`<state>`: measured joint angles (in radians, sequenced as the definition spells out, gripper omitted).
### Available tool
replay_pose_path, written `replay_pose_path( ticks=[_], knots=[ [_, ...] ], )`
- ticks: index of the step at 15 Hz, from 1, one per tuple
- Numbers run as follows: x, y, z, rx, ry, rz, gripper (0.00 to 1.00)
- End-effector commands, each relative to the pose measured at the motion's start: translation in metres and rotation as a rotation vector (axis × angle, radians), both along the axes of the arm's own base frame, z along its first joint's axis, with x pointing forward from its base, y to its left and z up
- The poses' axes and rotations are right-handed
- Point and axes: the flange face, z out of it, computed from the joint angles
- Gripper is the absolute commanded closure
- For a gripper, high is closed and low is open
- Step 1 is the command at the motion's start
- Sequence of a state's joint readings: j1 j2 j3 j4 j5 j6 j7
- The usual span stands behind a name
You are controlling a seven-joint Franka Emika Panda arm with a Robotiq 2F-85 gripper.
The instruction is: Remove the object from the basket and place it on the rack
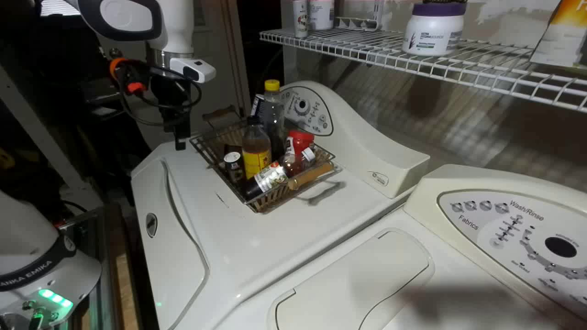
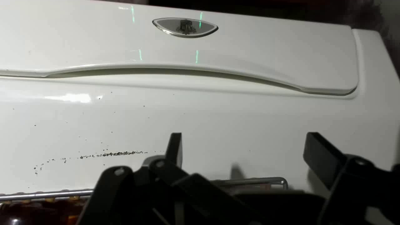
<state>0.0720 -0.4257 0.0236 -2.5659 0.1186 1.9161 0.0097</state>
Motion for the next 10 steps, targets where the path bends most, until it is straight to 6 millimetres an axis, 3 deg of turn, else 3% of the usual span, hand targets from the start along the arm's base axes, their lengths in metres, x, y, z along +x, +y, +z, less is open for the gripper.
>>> replay_pose_path(
  ticks=[1, 5, 10],
  knots=[
    [0.000, 0.000, 0.001, 0.000, 0.001, 0.000, 0.00],
    [0.000, 0.000, 0.001, 0.000, 0.001, 0.000, 0.00],
    [0.011, -0.034, 0.009, -0.052, -0.152, -0.109, 0.00]
  ],
)
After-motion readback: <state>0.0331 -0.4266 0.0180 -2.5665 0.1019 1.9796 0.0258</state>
